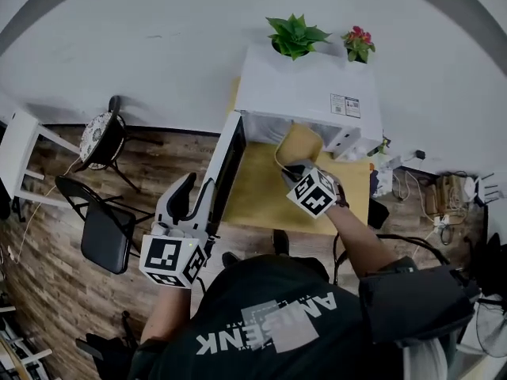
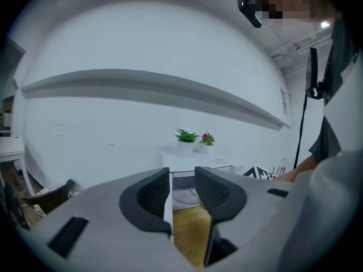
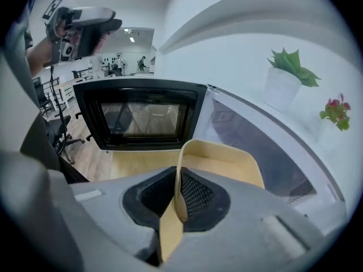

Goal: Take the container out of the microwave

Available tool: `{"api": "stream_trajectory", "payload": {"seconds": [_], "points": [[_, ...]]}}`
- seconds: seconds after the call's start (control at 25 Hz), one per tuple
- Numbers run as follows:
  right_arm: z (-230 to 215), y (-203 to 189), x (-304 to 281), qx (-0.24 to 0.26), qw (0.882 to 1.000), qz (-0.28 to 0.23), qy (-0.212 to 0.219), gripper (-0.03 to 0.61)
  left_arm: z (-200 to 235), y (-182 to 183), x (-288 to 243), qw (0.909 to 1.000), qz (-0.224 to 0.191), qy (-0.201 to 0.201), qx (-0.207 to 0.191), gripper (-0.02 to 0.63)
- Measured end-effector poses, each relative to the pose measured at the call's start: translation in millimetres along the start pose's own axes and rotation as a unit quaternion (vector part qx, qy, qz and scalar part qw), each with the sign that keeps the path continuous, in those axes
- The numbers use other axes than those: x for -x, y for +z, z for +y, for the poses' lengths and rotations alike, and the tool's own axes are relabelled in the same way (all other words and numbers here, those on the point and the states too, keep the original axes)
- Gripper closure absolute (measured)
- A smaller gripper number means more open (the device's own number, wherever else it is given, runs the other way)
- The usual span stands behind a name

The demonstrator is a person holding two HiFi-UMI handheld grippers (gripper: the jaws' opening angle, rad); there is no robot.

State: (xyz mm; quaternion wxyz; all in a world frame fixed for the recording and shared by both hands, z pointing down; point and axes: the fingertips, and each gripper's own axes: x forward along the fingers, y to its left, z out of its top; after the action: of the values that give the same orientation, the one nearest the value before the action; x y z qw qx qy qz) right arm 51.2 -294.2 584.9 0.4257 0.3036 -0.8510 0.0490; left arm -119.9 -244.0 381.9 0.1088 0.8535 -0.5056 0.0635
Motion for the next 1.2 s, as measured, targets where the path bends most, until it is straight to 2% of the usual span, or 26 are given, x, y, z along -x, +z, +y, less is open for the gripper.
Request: {"api": "stream_trajectory", "payload": {"seconds": [0.48,0.64,0.8,1.04,1.2], "points": [[22,20,69,-0.043,0.998,-0.026,-0.025,0.549,-11,4,-23,0.9958,0.000,-0.092,-0.005,0.505],[27,35,97,-0.037,0.998,-0.041,-0.041,0.549,-10,6,-27,0.9946,0.000,-0.103,-0.011,0.546],[22,47,128,-0.019,0.996,-0.052,-0.076,0.549,-16,13,-30,0.9930,-0.014,-0.117,-0.006,0.546],[18,59,161,-0.029,0.993,-0.075,-0.086,0.549,-20,18,-32,0.9925,-0.017,-0.121,-0.012,0.560],[15,59,172,-0.034,0.992,-0.081,-0.093,0.549,-19,19,-33,0.9934,-0.020,-0.113,-0.005,0.602]]}}
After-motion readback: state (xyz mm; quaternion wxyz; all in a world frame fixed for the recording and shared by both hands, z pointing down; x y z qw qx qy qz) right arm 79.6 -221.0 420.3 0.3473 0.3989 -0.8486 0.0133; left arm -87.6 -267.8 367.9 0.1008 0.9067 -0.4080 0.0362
